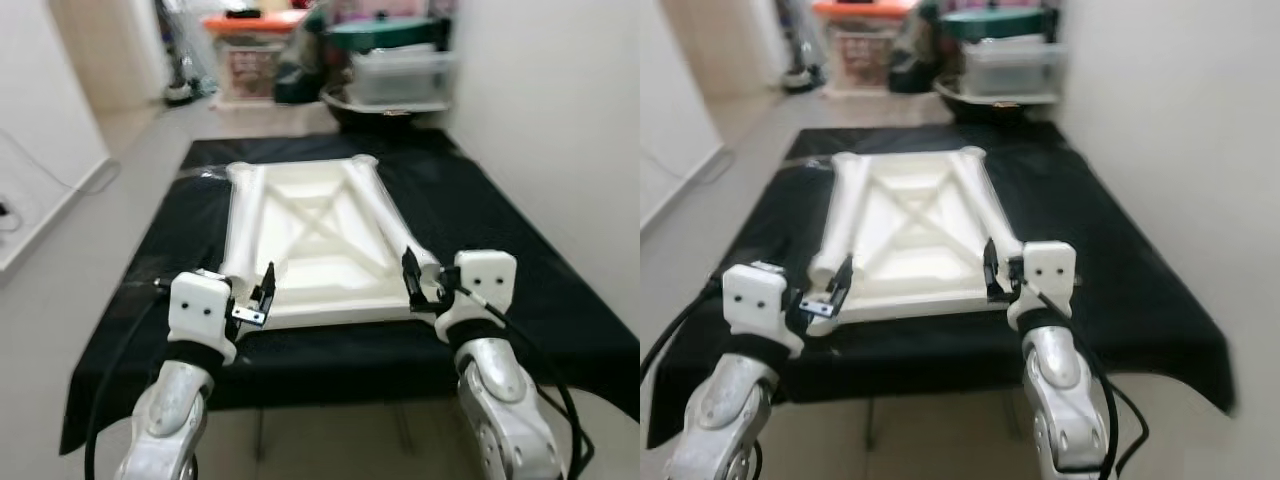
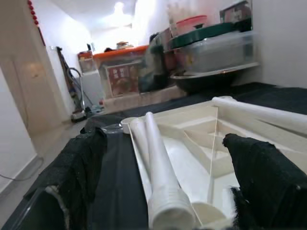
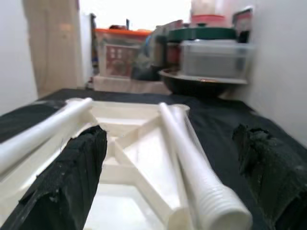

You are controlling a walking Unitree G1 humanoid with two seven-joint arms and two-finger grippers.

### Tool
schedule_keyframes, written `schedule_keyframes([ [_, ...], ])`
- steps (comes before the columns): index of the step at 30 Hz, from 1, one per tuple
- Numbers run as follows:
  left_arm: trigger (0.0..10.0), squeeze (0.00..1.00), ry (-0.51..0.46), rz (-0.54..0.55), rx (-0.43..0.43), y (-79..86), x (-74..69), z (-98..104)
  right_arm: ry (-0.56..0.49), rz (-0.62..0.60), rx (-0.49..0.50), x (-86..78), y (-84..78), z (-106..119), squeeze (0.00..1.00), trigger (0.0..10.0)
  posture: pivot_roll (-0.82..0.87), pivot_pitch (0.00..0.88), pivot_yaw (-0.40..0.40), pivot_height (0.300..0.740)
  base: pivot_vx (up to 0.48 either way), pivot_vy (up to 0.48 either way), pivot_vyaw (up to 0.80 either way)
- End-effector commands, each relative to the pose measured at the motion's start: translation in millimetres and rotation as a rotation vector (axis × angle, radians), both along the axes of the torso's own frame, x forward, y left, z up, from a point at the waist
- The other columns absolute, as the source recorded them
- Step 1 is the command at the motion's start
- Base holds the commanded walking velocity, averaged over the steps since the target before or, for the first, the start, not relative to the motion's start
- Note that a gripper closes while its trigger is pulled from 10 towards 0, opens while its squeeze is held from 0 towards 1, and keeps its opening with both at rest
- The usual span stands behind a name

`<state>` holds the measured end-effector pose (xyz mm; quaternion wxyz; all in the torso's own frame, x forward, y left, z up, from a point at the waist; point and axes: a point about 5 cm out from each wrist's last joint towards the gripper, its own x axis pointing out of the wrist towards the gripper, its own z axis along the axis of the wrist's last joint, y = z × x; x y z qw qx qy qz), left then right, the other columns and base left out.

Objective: Building children table

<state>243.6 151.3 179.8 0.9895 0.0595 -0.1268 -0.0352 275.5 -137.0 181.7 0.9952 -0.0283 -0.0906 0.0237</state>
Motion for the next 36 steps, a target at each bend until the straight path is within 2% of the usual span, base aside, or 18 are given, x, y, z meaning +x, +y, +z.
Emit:
schedule_keyframes([
  [1,10.0,0.0,-0.013,-0.037,-0.005,-8.5,0.3,2.2,0.004,-0.028,0.038,-0.5,-9.9,-1.5,0.0,10.0,0.01,0.0,-0.033,0.74,0.33,0.0,0.0],
  [5,10.0,0.0,-0.013,-0.039,-0.002,-8.7,0.4,1.4,0.005,-0.035,0.033,-0.1,-11.3,-1.4,0.0,10.0,0.01,0.0,-0.033,0.74,0.274,0.0,0.0],
  [15,10.0,0.0,0.011,-0.027,0.016,-7.8,1.2,-3.7,0.048,-0.039,0.014,0.7,-18.2,-5.1,0.0,10.0,0.0,0.0,-0.035,0.74,0.0,0.0,0.0],
  [16,10.0,0.0,0.007,-0.017,0.014,-5.3,1.7,-3.3,0.086,-0.029,-0.007,2.2,-20.3,-10.6,0.0,10.0,0.0,0.0,-0.035,0.74,0.0,0.0,0.0],
  [17,10.0,0.0,0.0,0.004,0.007,0.8,3.0,-2.6,0.173,0.017,-0.062,7.5,-23.5,-22.9,0.0,10.0,0.0,0.0,-0.036,0.74,0.0,0.0,0.0],
  [21,10.0,0.0,-0.001,0.014,0.006,3.6,3.6,-2.4,0.214,0.036,-0.089,14.9,-29.3,-28.8,0.0,10.0,0.01,0.0,-0.04,0.74,0.0,0.0,0.0],
  [22,10.0,0.0,-0.002,0.02,0.01,3.9,3.2,-3.0,0.258,0.02,-0.094,29.5,-42.9,-35.3,0.0,10.0,0.02,0.0,-0.048,0.74,0.0,0.0,0.0],
  [26,10.0,0.0,-0.002,0.021,0.011,3.8,3.1,-3.1,0.268,0.015,-0.098,34.7,-47.9,-36.9,0.0,10.0,0.02,0.0,-0.048,0.74,0.0,0.0,0.0],
  [27,10.0,0.0,-0.008,0.029,0.01,3.2,3.0,-2.2,0.308,0.023,-0.102,47.1,-57.7,-42.7,0.0,10.0,0.04,0.0,-0.069,0.74,0.0,0.0,0.0],
  [31,10.0,0.0,-0.011,0.032,0.01,3.0,2.9,-1.8,0.318,0.026,-0.102,50.5,-60.3,-44.1,0.0,10.0,0.04,0.0,-0.069,0.74,0.0,0.0,0.0],
  [34,10.0,0.0,-0.016,0.049,0.006,5.1,0.7,-1.6,0.37,0.046,-0.057,65.2,-71.1,-49.3,0.0,10.0,0.06,0.0,-0.085,0.74,0.0,0.0,0.0],
  [36,10.0,0.0,-0.016,0.051,0.006,5.5,0.3,-1.6,0.384,0.049,-0.043,67.9,-73.6,-50.1,0.0,10.0,0.06,0.0,-0.085,0.74,0.0,0.0,0.0],
])
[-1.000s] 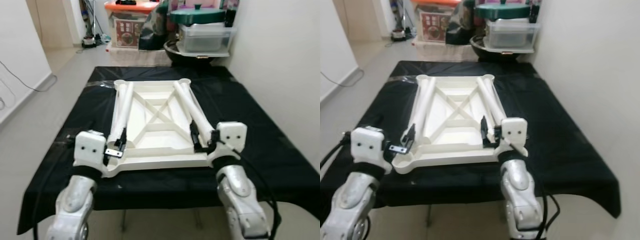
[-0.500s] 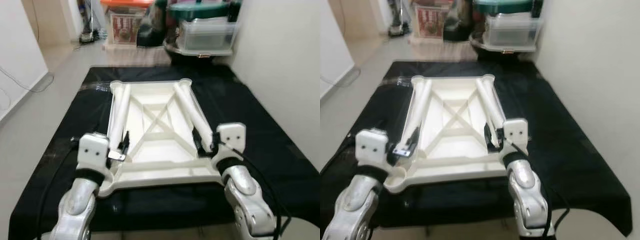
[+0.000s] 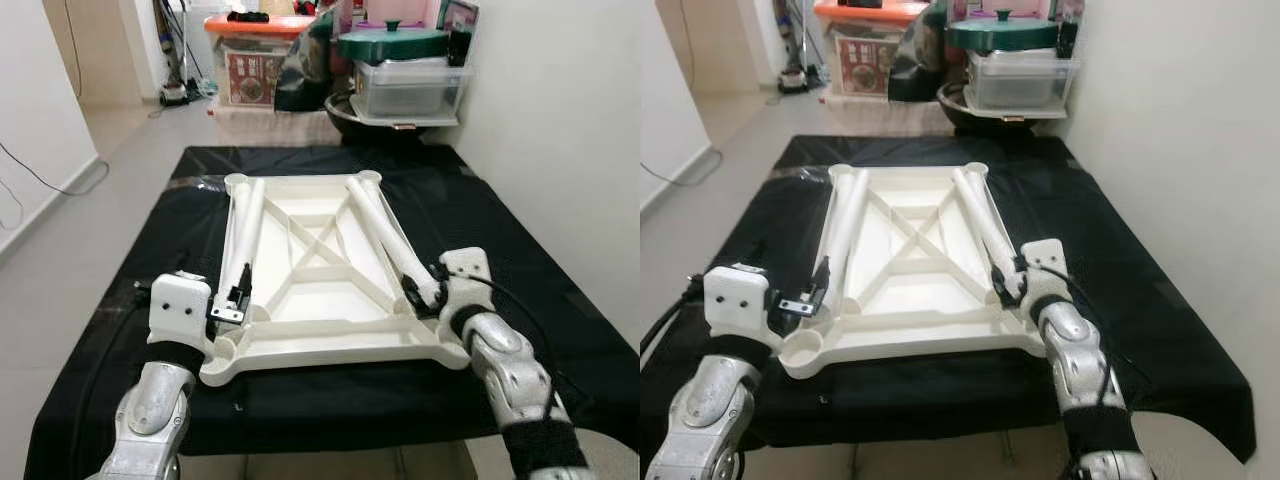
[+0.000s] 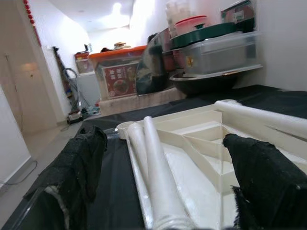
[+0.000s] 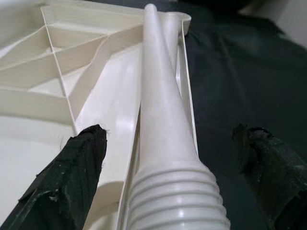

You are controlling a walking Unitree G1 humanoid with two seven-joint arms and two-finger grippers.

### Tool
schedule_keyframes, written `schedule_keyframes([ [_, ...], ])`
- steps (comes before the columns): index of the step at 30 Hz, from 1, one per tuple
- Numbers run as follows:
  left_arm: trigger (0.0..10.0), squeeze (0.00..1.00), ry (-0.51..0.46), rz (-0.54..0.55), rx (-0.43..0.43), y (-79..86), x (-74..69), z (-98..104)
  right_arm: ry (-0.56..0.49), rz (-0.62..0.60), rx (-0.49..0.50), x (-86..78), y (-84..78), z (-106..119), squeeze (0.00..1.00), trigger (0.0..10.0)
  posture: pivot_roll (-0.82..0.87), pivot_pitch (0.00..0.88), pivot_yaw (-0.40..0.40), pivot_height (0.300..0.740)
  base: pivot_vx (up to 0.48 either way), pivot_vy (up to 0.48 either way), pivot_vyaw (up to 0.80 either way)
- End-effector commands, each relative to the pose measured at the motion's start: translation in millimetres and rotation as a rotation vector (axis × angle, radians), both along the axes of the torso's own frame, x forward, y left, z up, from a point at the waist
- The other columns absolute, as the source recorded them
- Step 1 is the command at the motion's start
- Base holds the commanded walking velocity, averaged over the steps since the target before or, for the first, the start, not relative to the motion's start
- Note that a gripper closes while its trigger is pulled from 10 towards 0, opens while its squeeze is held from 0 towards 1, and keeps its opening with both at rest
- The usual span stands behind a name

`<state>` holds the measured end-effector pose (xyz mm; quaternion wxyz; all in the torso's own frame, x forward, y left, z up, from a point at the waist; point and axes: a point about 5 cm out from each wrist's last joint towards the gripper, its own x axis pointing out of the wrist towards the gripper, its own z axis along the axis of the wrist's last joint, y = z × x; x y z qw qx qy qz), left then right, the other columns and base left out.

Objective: Building children table

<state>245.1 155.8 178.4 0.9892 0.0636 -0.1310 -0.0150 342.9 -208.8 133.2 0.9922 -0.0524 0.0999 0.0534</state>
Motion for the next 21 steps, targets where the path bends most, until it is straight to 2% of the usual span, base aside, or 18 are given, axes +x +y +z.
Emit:
schedule_keyframes([
  [1,10.0,0.0,-0.005,0.01,0.003,1.1,-1.2,-0.2,0.003,0.001,0.02,0.6,-1.8,-1.6,0.0,10.0,0.06,0.0,-0.085,0.74,0.0,0.0,0.0],
  [6,10.0,0.0,-0.006,0.005,0.006,-0.6,-0.2,-0.1,0.048,-0.02,0.063,10.4,-13.8,-9.0,0.0,10.0,0.06,0.0,-0.084,0.74,0.0,0.0,0.0],
  [16,10.0,0.0,-0.005,-0.009,0.011,-2.9,2.5,-0.1,0.112,-0.079,0.113,10.8,-25.2,-24.6,0.0,10.0,0.06,0.0,-0.083,0.74,0.0,0.0,0.0],
  [17,10.0,0.0,-0.004,-0.009,0.012,-2.4,3.2,-0.4,0.108,-0.089,0.13,11.0,-27.2,-25.6,0.0,7.5,0.06,0.0,-0.081,0.74,0.0,0.0,0.0],
  [18,10.0,0.0,-0.003,-0.01,0.012,-2.0,3.7,-0.6,0.1,-0.097,0.145,11.1,-28.6,-25.8,0.0,2.5,0.06,0.0,-0.076,0.74,0.0,0.0,0.0],
  [19,10.0,0.0,-0.003,-0.01,0.012,-2.0,3.7,-0.6,0.1,-0.097,0.145,11.1,-28.6,-25.8,0.0,2.5,0.06,0.0,-0.076,0.74,0.0,0.0,0.0],
  [20,10.0,0.0,-0.002,-0.012,0.013,-2.0,4.1,-0.8,0.084,-0.101,0.164,11.1,-29.3,-25.1,0.0,0.0,0.06,0.0,-0.076,0.74,0.0,0.0,0.0],
  [21,10.0,0.0,-0.002,-0.013,0.013,-2.1,4.4,-0.9,0.075,-0.104,0.174,11.2,-29.3,-24.6,0.0,0.0,0.05,0.0,-0.076,0.74,0.0,0.0,0.0],
])
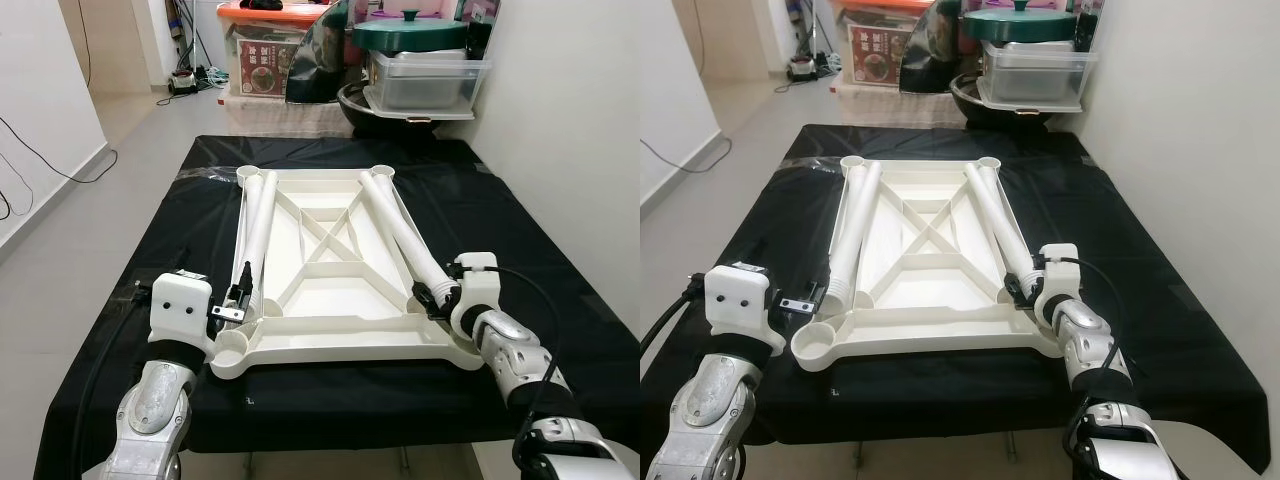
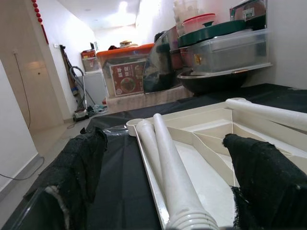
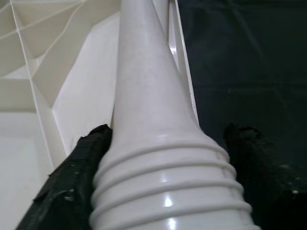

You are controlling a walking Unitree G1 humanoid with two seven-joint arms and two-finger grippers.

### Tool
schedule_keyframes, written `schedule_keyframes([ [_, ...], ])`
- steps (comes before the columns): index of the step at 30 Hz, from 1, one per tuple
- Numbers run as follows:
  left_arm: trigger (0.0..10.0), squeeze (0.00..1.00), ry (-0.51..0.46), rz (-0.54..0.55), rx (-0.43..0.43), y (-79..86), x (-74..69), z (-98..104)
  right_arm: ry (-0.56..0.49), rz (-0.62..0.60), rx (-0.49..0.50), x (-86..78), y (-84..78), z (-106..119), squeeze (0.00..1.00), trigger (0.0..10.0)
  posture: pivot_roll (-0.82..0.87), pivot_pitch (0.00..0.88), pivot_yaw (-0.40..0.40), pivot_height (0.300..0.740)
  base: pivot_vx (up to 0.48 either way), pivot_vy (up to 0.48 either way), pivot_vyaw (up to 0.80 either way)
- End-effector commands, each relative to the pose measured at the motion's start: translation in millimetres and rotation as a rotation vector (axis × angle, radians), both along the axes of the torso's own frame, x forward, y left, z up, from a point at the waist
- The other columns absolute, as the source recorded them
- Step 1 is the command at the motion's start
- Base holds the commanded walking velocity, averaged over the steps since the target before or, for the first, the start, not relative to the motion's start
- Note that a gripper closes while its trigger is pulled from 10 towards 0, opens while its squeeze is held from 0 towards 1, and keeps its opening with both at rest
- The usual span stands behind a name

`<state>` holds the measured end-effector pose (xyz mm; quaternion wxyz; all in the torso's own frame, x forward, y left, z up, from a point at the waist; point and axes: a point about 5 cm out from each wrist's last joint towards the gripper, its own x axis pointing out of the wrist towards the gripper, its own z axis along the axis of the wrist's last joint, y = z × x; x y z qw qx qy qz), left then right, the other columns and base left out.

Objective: Building children table

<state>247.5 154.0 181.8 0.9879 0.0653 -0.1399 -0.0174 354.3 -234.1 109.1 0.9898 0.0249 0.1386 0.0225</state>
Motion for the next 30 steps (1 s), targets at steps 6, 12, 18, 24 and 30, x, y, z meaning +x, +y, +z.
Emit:
schedule_keyframes([
  [6,10.0,0.0,0.015,-0.014,0.01,-1.3,3.0,-4.7,-0.085,-0.021,0.084,0.3,0.2,2.7,0.0,0.0,0.05,0.0,-0.076,0.74,0.0,0.0,0.0],
  [12,10.0,0.0,0.017,-0.017,0.014,-1.1,3.4,-5.3,-0.132,0.013,0.109,-1.2,7.6,6.2,0.0,0.0,0.04,0.0,-0.065,0.74,0.0,0.0,0.0],
  [18,10.0,0.0,0.031,-0.022,-0.044,5.2,8.2,-3.5,-0.248,0.081,0.205,-2.0,23.0,27.0,0.0,0.0,0.04,0.0,-0.057,0.74,0.0,0.0,0.0],
  [24,10.0,0.0,0.076,-0.19,-0.365,15.1,21.9,7.4,-0.369,0.307,0.473,-13.9,36.0,64.4,0.0,0.0,0.02,0.0,-0.044,0.74,0.0,0.0,0.0],
  [30,10.0,0.0,0.144,-0.355,-0.708,7.4,26.4,4.5,-0.328,0.502,0.623,-35.4,40.3,63.3,0.0,0.0,0.0,0.0,-0.041,0.74,0.0,0.0,0.0],
])
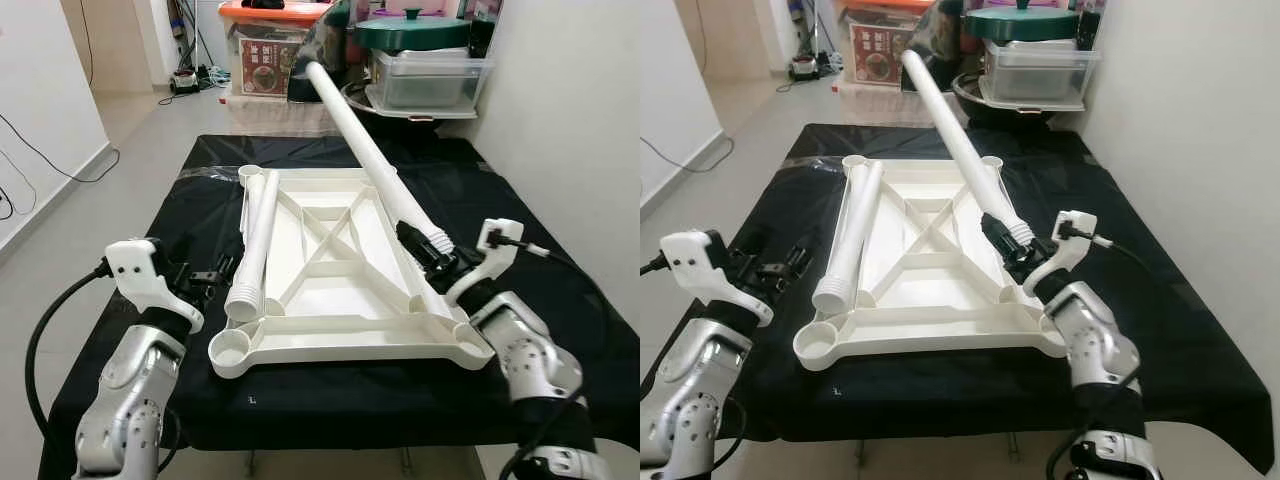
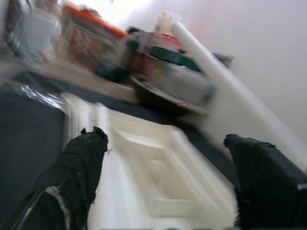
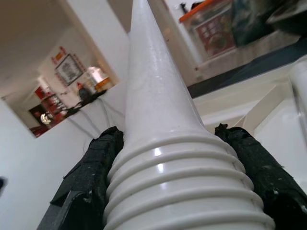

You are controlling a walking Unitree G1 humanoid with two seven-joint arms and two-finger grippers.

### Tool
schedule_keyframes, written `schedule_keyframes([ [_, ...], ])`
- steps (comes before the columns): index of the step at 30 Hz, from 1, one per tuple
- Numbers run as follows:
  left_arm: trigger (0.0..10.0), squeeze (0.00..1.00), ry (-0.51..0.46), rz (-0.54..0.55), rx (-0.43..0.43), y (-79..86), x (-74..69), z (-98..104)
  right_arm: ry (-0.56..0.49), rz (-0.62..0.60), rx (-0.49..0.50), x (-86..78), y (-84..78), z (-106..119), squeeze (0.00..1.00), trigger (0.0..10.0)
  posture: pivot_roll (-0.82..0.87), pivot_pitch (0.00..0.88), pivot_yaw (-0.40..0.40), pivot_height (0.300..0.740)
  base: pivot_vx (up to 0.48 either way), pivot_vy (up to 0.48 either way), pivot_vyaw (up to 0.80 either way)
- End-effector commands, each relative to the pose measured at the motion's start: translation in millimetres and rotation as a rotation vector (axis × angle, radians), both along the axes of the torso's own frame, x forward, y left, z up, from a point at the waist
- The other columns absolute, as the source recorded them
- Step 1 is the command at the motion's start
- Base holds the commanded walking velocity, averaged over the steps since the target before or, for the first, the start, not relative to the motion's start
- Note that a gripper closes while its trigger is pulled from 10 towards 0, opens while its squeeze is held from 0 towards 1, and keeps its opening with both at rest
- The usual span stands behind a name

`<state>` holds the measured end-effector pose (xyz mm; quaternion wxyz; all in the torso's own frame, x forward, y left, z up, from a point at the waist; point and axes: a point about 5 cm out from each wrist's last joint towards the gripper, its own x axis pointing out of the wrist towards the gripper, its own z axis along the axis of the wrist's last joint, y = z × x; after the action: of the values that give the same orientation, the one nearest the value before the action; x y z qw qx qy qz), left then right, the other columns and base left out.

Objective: Building children table

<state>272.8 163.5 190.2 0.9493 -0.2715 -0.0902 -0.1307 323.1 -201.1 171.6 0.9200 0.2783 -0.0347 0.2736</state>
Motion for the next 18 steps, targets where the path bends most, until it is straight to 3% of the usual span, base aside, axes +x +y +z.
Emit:
schedule_keyframes([
  [1,10.0,0.0,0.03,-0.074,-0.134,-5.0,0.8,-4.5,-0.014,0.12,0.006,-10.2,11.9,-1.7,0.0,0.0,0.0,0.0,-0.041,0.74,0.0,0.0,0.0],
  [2,10.0,0.0,0.025,-0.124,-0.227,-9.1,-0.3,-3.4,-0.017,0.176,0.006,-17.6,18.1,-4.0,0.0,0.0,0.0,0.0,-0.041,0.74,0.0,0.0,0.0],
  [4,10.0,0.0,0.025,-0.124,-0.227,-9.1,-0.3,-3.4,-0.017,0.176,0.006,-17.6,18.1,-4.0,0.0,0.0,0.0,0.0,-0.041,0.74,0.0,0.0,0.0],
  [6,10.0,0.0,0.008,-0.227,-0.368,-17.1,-3.0,-0.6,-0.017,0.256,0.032,-26.9,29.4,-6.5,0.0,0.0,0.0,0.0,-0.04,0.74,0.0,0.0,0.0],
  [13,10.0,0.0,0.016,-0.282,-0.43,-20.9,-3.4,-2.1,-0.027,0.342,0.064,-36.0,39.1,-5.0,0.0,0.0,0.0,0.0,-0.04,0.74,0.0,0.0,0.0],
  [18,10.0,0.0,0.073,-0.304,-0.466,-15.2,0.8,-9.9,-0.03,0.514,0.083,-57.9,46.3,-0.5,0.0,0.0,0.0,0.0,-0.043,0.74,0.0,0.0,0.0],
])
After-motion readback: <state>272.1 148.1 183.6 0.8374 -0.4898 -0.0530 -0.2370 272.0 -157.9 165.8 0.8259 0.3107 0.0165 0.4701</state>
